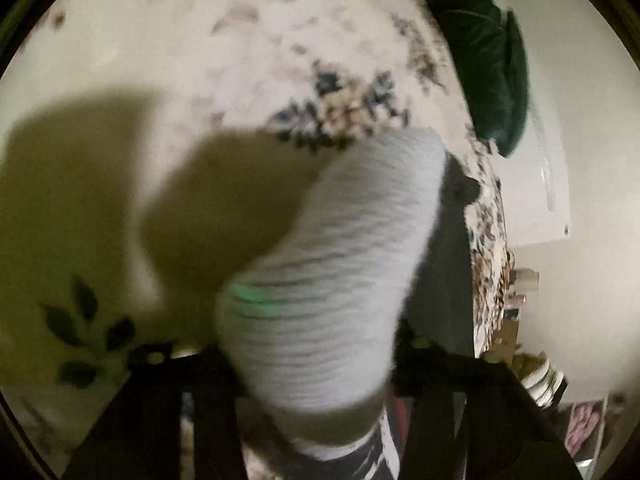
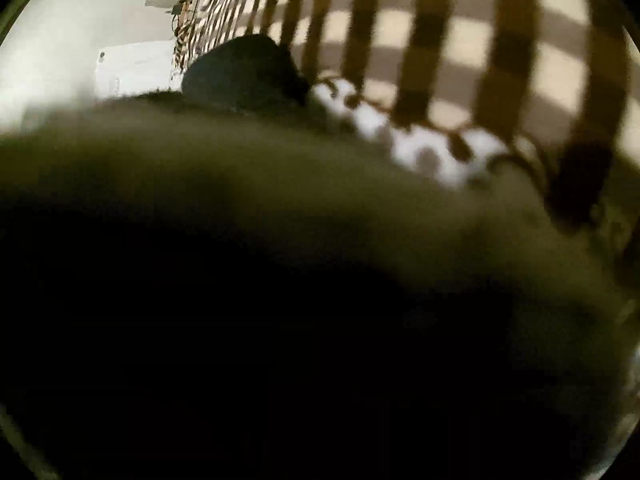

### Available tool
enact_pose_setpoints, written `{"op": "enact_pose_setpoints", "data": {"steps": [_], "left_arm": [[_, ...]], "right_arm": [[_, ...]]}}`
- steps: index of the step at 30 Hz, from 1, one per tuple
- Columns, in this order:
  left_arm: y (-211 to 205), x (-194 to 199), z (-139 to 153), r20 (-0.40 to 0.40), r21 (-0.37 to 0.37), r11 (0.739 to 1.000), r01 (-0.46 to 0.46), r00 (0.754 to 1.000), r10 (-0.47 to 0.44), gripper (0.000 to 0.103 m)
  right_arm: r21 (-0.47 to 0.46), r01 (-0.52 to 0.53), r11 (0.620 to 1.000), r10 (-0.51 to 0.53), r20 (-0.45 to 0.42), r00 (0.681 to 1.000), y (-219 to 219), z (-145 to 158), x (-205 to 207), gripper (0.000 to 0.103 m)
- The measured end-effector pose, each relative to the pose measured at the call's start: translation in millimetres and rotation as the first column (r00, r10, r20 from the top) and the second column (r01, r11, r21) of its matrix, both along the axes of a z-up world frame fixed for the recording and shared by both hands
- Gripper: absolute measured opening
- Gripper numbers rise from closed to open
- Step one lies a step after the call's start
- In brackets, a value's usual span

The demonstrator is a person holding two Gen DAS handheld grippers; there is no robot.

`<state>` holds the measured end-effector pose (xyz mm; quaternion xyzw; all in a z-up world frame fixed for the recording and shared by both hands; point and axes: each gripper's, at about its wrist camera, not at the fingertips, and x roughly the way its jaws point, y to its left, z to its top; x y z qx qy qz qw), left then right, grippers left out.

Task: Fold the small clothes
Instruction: 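Fold the held hem over the sweater body with both tools, release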

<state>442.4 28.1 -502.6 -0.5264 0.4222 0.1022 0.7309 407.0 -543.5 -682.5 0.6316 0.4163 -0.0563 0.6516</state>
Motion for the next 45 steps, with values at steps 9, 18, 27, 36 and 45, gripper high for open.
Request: {"op": "enact_pose_setpoints", "data": {"steps": [9, 18, 27, 36, 45], "left_arm": [[9.5, -69.3, 74.1, 0.054, 0.091, 0.987, 0.135, 0.989, -0.140, 0.031], [39.4, -152.4, 0.4, -0.208, -0.090, 0.986, 0.143, 0.965, -0.159, 0.054], [13.3, -142.7, 66.0, -0.281, 0.267, 0.873, 0.409, 0.899, -0.335, 0.067], [-66.6, -93.0, 55.2, -0.406, 0.484, 0.617, 0.621, 0.783, -0.471, 0.090], [-68.2, -98.0, 112.0, -0.393, 0.514, 0.613, 0.600, 0.800, -0.454, 0.090]], "right_arm": [[-0.073, -0.092, 0.993, 0.095, 0.034, 0.995, 11.1, 67.5, -53.3, 0.037], [0.119, 0.021, 0.993, -0.021, -0.004, 1.000, -6.5, 23.6, -179.1, 0.065], [0.285, 0.359, 0.889, -0.396, 0.084, 0.914, -18.8, -1.7, -233.8, 0.081], [0.144, 0.281, 0.949, -0.292, 0.057, 0.955, -22.6, 1.5, -202.6, 0.093], [0.091, 0.224, 0.970, -0.228, 0.037, 0.973, -11.5, 6.9, -157.1, 0.093]]}}
